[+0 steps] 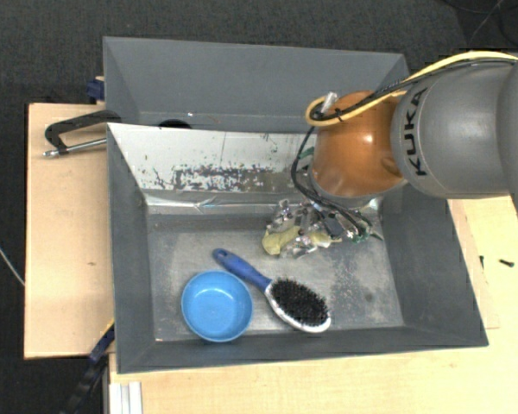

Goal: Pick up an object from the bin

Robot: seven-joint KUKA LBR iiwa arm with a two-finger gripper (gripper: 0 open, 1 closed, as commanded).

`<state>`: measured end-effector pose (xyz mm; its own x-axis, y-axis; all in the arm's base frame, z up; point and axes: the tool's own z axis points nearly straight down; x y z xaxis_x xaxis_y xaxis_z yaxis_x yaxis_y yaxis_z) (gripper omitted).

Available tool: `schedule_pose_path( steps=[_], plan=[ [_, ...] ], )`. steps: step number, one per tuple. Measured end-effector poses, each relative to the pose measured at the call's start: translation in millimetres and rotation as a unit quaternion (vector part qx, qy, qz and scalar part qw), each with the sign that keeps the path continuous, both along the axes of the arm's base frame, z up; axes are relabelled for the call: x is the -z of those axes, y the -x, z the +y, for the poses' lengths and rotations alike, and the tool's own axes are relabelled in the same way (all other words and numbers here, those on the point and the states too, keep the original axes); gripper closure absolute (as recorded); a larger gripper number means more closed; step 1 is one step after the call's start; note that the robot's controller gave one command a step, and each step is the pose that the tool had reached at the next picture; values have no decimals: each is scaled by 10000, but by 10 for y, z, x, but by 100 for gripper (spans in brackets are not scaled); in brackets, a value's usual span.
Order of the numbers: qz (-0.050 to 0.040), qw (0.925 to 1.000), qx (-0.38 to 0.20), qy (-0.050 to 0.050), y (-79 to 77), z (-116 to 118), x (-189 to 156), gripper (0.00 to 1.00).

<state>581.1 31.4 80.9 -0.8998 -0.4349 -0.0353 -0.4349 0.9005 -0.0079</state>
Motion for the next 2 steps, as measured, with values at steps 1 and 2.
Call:
schedule_pose_path(
  steps=[1, 2],
  plan=[
    [99, 9999, -68, 31, -20, 114, -1069, 100],
    [107, 9989, -450, 54, 207, -256, -1724, 100]
  ],
)
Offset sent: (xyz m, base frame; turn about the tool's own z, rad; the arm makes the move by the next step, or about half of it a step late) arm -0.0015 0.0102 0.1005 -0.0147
